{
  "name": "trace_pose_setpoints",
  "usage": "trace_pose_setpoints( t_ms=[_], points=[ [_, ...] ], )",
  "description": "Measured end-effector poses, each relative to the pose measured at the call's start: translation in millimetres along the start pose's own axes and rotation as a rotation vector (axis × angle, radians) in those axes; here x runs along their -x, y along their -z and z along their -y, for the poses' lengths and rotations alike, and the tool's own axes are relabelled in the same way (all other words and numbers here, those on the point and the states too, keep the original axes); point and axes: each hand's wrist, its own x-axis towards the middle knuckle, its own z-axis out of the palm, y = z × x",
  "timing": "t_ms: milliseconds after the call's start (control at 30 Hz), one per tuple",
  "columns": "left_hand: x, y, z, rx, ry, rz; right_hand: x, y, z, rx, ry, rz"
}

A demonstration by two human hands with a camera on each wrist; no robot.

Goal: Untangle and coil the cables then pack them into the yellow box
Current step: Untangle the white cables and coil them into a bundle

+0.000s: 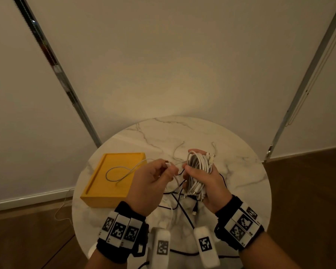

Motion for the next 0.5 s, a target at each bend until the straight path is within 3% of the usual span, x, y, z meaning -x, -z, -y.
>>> trace_pose_setpoints(
  t_ms=[167, 500],
  points=[
    [3.2, -4.0, -16.1, 0.127, 0.115, 0.072, -0.6, 1.2, -2.9, 0.057, 0.084, 0.13],
    [3.6, -5.4, -28.9, 0.32, 0.232, 0.028, 6.8, -6.2, -0.6, 0.139, 0.053, 0.32]
  ],
)
